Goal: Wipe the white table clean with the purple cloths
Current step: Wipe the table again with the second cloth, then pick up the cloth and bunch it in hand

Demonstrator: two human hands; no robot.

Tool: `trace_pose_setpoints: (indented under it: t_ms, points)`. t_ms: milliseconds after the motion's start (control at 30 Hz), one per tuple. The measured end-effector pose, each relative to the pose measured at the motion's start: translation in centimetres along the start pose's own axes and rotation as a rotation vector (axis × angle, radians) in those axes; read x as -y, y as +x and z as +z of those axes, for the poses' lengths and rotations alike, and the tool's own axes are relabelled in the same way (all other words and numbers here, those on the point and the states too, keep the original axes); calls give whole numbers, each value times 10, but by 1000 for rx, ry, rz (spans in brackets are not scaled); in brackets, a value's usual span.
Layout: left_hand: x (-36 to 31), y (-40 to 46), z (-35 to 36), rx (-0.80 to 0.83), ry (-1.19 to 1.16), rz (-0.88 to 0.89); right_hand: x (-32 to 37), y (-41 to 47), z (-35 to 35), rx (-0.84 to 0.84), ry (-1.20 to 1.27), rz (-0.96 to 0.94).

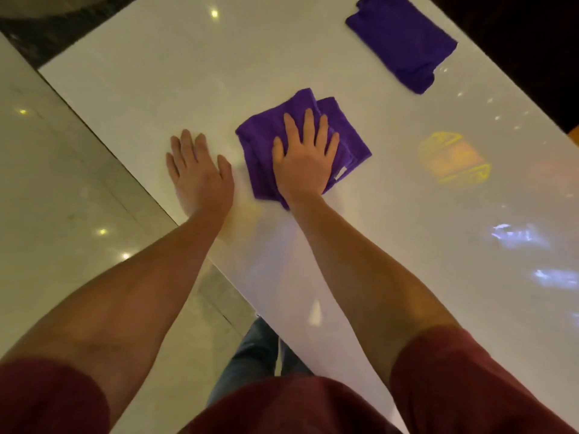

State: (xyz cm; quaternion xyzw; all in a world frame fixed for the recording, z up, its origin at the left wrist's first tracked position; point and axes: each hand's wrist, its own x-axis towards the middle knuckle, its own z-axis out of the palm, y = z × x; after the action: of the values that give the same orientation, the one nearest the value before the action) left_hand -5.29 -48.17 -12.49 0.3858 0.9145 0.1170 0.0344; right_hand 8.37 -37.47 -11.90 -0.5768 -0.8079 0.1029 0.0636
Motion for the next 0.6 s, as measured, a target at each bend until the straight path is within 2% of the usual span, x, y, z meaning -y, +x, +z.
trace_pose_setpoints:
  t_ms: [167,300,400,500,600]
  points:
    - [-7,-8,-9,43,-63,-23,-97,-35,-34,63,-6,132]
    - [-50,-53,-29,-28,-405,126,-177,-79,-73,102,-69,334]
    - [-100,-100,-41,0,-608,174,-216,-113,-105,151,-80,487]
    - [-143,-143,-46,81,-609,242,-243,-144,-123,217,-108,494]
    - [-174,-170,-48,167,-580,296,-264,-161,-136,239,31,464]
